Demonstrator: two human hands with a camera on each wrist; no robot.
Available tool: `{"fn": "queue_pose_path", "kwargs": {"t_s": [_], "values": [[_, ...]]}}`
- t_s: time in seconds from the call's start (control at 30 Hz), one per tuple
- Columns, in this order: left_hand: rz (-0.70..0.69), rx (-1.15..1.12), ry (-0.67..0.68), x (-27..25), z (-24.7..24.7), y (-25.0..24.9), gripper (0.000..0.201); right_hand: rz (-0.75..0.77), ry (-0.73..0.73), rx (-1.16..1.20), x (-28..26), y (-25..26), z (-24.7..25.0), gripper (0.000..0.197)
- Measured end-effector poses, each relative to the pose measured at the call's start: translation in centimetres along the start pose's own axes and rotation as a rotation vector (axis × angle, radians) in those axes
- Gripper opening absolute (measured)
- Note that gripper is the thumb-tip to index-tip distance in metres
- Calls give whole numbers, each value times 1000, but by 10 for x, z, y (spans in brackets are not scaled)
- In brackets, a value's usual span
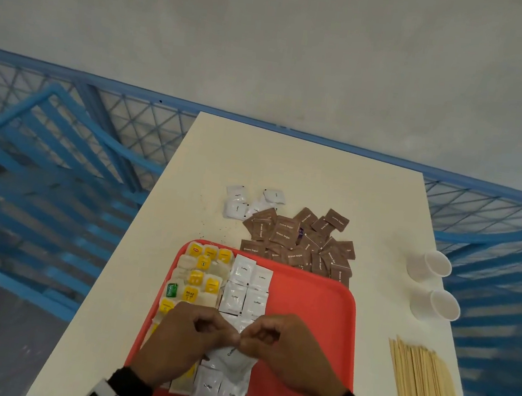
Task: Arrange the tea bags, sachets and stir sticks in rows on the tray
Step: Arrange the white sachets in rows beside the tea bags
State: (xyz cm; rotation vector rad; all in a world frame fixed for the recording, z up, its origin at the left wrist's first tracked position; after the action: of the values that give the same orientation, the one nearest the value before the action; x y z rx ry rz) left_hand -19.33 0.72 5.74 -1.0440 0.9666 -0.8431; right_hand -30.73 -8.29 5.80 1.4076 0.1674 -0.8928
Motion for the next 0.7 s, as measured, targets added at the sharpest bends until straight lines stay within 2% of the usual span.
{"fn": "queue_pose_path", "kwargs": {"t_s": [0.1,0.23,0.33,0.43,0.5,0.7], "values": [[-4,37,-76,11,16,6,11,-1,-107,-10,25,-6,21,5],[34,73,-82,14,35,25,12,-175,-347,203,73,-45,70,15],[110,33,-66,7,42,47,16,-317,-368,274,108,-74,78,19],[158,18,-121,1,51,63,17,-400,-367,312,127,-90,74,10],[178,19,-161,-1,57,68,17,-432,-380,333,130,-95,72,7],[182,21,-204,5,73,75,15,-433,-475,263,127,-92,78,18]]}}
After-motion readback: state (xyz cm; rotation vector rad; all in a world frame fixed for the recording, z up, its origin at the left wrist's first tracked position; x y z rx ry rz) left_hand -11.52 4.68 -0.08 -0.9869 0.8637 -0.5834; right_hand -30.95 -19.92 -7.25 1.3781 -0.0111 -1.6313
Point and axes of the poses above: each hand's wrist, its own x-axis towards the middle knuckle, its own z-axis out of the back of the hand, y = z × x, the point moved 10 cm from there along x, towards the middle knuckle, and after that the axes turned 14 degrees about -z, right-handed, at the moved point
